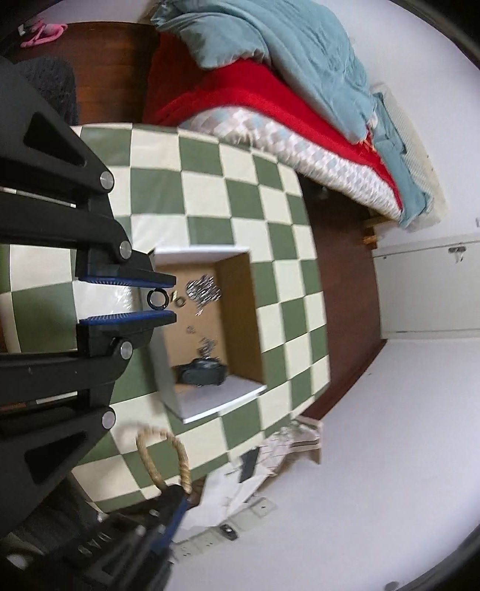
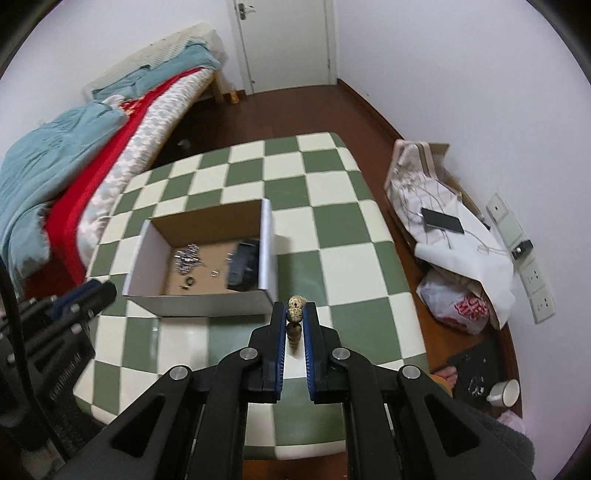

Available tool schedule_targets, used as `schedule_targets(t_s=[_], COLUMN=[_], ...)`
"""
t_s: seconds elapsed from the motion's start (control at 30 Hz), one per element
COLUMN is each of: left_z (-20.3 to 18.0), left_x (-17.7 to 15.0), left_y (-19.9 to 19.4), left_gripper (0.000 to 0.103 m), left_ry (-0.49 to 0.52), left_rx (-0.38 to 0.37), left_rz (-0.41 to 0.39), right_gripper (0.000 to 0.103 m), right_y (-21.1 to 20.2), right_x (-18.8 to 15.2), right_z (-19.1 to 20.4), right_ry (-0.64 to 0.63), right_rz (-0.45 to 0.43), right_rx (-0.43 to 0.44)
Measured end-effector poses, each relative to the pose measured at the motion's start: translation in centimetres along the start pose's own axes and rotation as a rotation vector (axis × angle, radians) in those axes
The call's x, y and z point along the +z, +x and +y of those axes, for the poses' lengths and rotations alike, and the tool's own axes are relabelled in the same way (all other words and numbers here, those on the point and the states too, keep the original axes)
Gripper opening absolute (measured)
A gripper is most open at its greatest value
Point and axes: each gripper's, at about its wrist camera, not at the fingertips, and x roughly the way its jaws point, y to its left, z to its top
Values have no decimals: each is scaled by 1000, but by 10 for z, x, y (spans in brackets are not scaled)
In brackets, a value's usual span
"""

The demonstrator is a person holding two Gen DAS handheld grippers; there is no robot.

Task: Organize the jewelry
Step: 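Carry the black ring and bead bracelet over the box with both grippers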

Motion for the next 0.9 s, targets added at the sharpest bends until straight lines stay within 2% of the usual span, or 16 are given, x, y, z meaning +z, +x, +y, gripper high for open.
schedule_targets(t_s=[0.27, 0.47, 0.63, 0.73, 0.9], left_z=[24, 37, 48, 52, 58], left_x=[19, 35, 51, 57, 62], left_y=[-25, -23, 0, 17, 48], left_gripper=[9, 9, 9, 10, 10], left_ry=[-49, -82, -90, -98, -120], left_rx=[17, 9, -14, -35, -80], left_rz=[-56, -62, -15, 21, 89], right_gripper=[9, 9, 9, 9, 9], right_y=[-25, -31, -18, 1, 34], right_x=[13, 37, 61, 74, 85], right_z=[30, 39, 38, 37, 40], right_ry=[-47, -57, -37, -19, -21], right_rz=[-45, -73, -58, -7, 61], right_rx=[48, 73, 143, 207, 235])
